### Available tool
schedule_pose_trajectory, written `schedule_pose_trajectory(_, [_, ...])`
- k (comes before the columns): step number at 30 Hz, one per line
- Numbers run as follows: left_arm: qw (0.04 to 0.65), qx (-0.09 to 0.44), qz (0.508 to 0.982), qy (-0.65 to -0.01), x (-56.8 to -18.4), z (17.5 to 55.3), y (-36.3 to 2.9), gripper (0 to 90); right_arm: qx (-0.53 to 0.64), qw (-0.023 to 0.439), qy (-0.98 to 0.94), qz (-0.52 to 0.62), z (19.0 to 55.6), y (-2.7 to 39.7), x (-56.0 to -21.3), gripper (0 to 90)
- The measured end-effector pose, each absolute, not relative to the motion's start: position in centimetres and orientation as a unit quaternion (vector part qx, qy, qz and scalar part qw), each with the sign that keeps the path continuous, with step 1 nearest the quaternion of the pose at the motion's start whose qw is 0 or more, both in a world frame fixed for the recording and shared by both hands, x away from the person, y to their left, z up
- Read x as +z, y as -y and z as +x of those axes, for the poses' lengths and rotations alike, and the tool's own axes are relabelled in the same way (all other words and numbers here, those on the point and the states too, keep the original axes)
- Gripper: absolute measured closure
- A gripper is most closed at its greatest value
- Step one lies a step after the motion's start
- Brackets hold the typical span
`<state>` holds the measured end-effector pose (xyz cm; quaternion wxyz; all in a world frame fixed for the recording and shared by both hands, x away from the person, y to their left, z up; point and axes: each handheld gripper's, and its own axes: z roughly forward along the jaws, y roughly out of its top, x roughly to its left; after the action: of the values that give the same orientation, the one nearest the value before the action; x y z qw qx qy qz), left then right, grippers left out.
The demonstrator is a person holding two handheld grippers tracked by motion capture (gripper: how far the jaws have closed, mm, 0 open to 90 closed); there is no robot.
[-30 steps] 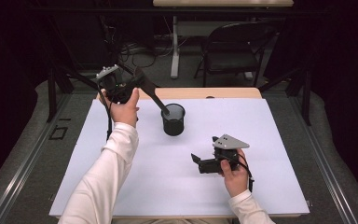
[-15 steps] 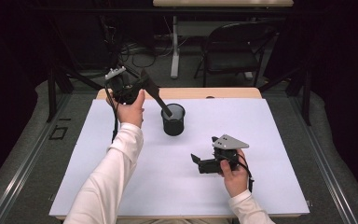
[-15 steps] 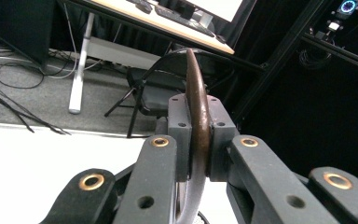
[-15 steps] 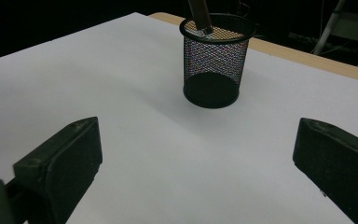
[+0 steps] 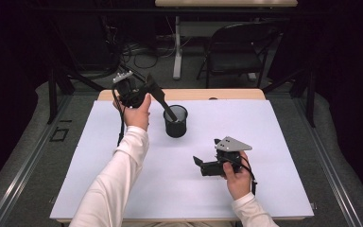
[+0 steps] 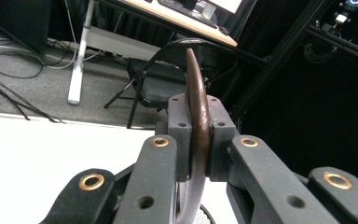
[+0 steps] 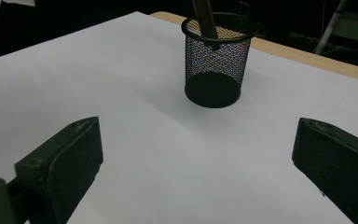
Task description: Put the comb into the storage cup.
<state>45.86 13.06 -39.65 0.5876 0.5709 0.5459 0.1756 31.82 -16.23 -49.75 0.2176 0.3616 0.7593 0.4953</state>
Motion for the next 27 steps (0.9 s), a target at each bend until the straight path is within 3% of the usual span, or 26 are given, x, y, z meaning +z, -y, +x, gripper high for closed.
schedule_pose_trajectory(27, [0.577, 0.151, 0.578, -0.557, -42.2, 46.6, -12.0, 83.8, 0.494, 0.215, -0.760, 0.362, 31.9, 16.3, -49.8, 2.1])
